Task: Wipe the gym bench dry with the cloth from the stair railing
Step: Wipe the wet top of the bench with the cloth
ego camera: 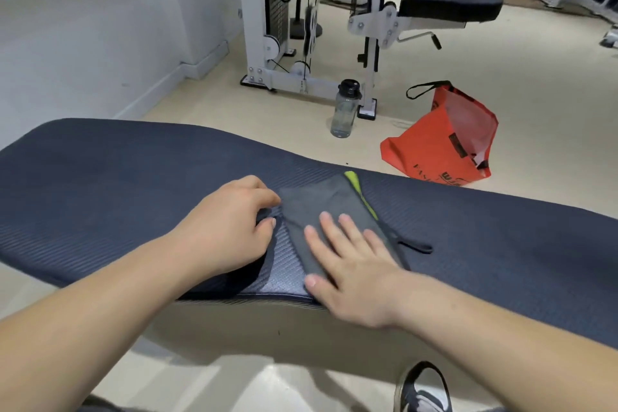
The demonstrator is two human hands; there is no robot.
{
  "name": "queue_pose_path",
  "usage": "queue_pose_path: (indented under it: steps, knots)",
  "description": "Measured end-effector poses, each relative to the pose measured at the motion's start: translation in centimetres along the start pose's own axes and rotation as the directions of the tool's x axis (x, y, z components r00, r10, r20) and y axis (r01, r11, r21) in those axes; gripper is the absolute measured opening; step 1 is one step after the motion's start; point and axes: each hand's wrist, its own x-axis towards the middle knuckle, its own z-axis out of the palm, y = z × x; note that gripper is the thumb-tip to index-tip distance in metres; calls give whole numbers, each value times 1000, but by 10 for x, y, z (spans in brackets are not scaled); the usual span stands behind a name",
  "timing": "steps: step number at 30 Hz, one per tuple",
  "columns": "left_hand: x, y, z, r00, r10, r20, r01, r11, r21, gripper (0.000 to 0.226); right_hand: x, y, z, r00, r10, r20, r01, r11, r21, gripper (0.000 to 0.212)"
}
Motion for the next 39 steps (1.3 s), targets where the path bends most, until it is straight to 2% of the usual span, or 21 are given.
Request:
queue_pose_path:
  steps: [2,4,6,7,9,11,16,18,20,22,24,26,28,31,33,35,37,39]
  knots:
    - [-1,10,2,999,32,22,-32,999,17,30,-9,-3,-4,995,-96,-8,96,995,40,71]
    - [-3,23,7,996,63,67,-68,995,70,36,-12,9,-22,974,-104,-202,148,966,214,49]
    - [-12,38,19,984,69,163,-92,987,134,50,-10,33,-41,896,105,-431,101,898,428,28]
    - [-17,47,26,972,66,227,-107,979,174,59,-8,44,-48,849,217,-482,54,871,488,25]
    - [-26,63,42,938,46,344,-144,954,263,71,1,59,-52,809,310,-499,-24,866,499,22]
    - [-32,73,54,928,23,372,-163,923,350,72,14,62,-50,828,304,-472,-40,871,490,24]
    - [-29,52,50,968,37,249,-149,882,448,57,44,39,-53,859,211,-466,23,894,447,27]
    - [-29,29,42,976,-27,214,-79,879,470,58,55,27,-55,860,177,-479,49,904,424,27]
    - [-35,-2,28,980,-143,138,57,867,494,63,65,18,-54,872,143,-468,68,912,404,26]
    - [-44,-37,8,946,-320,49,249,816,522,66,72,10,-53,886,118,-448,75,918,390,25]
    - [-58,-65,-8,859,-510,-44,448,706,549,59,77,0,-53,890,93,-446,90,924,373,27]
    - [-71,-70,-14,788,-607,-105,551,618,560,57,80,-12,-52,884,65,-462,113,931,347,27]
    - [-79,-53,-5,787,-610,-94,550,623,555,65,81,-24,-52,878,28,-477,147,934,325,26]
    - [-91,-13,12,870,-492,-26,420,712,563,80,85,-38,-50,870,-10,-492,179,937,299,27]
    - [-97,-10,15,933,-359,-13,304,772,558,76,89,-42,-51,864,-5,-504,178,938,296,27]
    - [-94,-35,10,970,-238,-59,232,811,537,68,94,-43,-51,861,8,-508,170,938,302,27]
    - [-85,-73,-2,959,-248,-141,284,802,525,61,98,-41,-53,859,28,-511,157,935,317,28]
    - [-74,-97,-14,906,-393,-156,414,750,515,57,102,-37,-54,857,54,-512,143,931,337,29]
